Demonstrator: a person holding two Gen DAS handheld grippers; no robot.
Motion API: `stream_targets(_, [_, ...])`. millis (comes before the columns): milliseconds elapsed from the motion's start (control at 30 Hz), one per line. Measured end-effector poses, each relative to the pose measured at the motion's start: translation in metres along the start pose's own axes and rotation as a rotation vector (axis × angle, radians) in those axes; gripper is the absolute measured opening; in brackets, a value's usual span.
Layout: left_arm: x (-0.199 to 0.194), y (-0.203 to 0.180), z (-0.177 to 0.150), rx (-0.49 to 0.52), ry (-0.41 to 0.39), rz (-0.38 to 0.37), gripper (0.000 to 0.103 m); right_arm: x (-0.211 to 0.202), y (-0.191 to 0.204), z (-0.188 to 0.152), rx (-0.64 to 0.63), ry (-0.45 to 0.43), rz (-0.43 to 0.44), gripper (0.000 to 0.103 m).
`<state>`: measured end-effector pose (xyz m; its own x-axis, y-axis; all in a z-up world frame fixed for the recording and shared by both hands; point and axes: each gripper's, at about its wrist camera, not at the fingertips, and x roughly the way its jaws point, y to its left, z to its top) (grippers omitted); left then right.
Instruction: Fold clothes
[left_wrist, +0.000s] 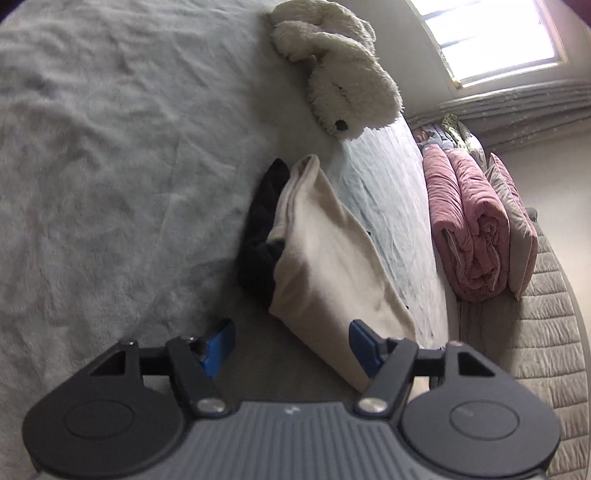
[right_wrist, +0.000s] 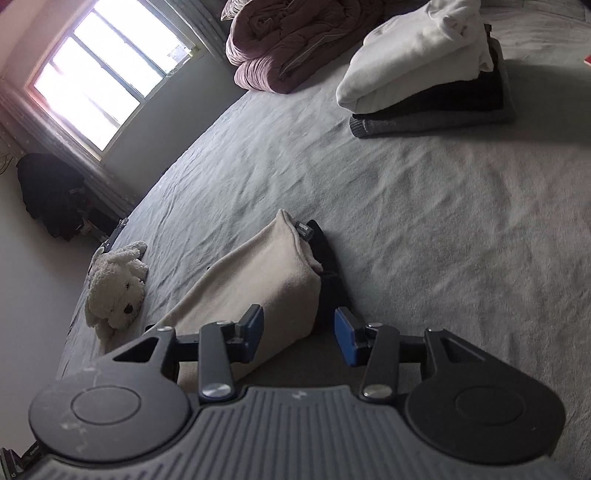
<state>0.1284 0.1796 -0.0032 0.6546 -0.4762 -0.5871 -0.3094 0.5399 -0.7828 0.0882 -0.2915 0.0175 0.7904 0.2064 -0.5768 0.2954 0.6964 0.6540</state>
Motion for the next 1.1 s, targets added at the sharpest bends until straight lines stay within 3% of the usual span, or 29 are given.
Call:
stream_targets(133, [0.006, -0.002, -0.005, -0.020, -0.062, -0.044, 0.069, 0.014, -0.015, 0.001, 0.141, 0.027, 0.070, 0.047])
stream_targets(400, [0.022, -0.004, -0.015, -0.051, -0.205, -0.076, 0.067, 0.039, -0.025, 0.002, 0.273, 0.004, 0.125, 0.048])
stream_targets(433, [0.024, -0.004, -0.015, -0.046, -0.222, -0.071, 0.062, 0.042, -0.026, 0.002, 0.289, 0.001, 0.132, 0.047])
stream_targets(467, [0.025, -0.005, -0.015, -0.040, -0.237, -0.059, 0.051, 0.045, -0.027, 0.002, 0.304, -0.002, 0.139, 0.047])
stream_targets(500, [0.027, -0.003, -0.016, -0.038, -0.247, -0.052, 0.042, 0.046, -0.027, 0.002, 0.311, -0.012, 0.141, 0.043])
stream_targets(533, [0.028, 0.001, -0.016, -0.040, -0.253, -0.049, 0.027, 0.047, -0.027, 0.001, 0.310, -0.027, 0.136, 0.032])
stream_targets(567, [0.028, 0.004, -0.015, -0.036, -0.258, -0.048, 0.023, 0.048, -0.026, 0.000, 0.309, -0.043, 0.129, 0.031])
stream_targets(767, [0.005, -0.007, -0.019, 0.043, -0.283, -0.011, 0.021, 0.023, -0.019, -0.002, 0.298, -0.088, 0.108, 0.023])
stream_targets(1100, [-0.061, 0.010, -0.053, 0.022, -0.255, -0.011, 0.021, -0.034, -0.033, -0.026, 0.314, -0.006, 0.121, 0.023])
